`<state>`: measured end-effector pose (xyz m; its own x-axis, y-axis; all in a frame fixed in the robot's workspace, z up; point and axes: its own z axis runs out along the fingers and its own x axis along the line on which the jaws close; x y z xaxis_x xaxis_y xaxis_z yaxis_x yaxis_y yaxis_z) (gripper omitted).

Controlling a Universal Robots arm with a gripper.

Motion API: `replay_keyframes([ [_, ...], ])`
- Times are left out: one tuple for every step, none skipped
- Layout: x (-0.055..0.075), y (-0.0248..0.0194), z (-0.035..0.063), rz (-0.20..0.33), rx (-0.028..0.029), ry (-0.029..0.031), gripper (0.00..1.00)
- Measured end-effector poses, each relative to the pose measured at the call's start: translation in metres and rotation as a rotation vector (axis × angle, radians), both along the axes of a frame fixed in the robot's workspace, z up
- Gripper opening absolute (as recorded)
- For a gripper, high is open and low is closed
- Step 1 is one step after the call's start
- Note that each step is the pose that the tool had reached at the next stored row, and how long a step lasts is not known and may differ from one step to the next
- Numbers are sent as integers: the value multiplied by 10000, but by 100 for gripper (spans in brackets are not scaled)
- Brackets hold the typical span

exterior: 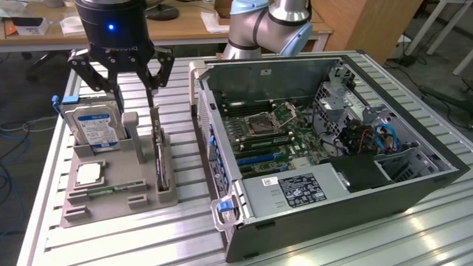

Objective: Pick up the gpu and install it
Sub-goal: 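Pick up the gpu and move the gpu toward the slot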

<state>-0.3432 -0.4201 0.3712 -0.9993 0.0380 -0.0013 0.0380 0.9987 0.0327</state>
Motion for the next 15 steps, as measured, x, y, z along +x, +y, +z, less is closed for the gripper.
replay_keyframes([
  [0,0,-9,-1,0,0,53],
  [0,0,-18,-1,0,0,53],
  [0,0,-25,-1,0,1,53],
  [0,0,-32,0,0,1,53],
  [0,0,-38,-1,0,0,53],
  [0,0,-44,-1,0,1,53],
  [0,0,-50,-1,0,1,53],
  [0,0,-57,-1,1,0,53],
  [0,0,-63,0,0,1,53],
  [0,0,-69,-1,0,1,53],
  [0,-1,-77,-1,0,0,53],
  [0,-2,-83,-1,1,0,53],
  [0,-3,-88,0,0,1,53],
  [1,-9,-92,2,-2,2,53],
  [1,-20,-95,2,0,1,53],
])
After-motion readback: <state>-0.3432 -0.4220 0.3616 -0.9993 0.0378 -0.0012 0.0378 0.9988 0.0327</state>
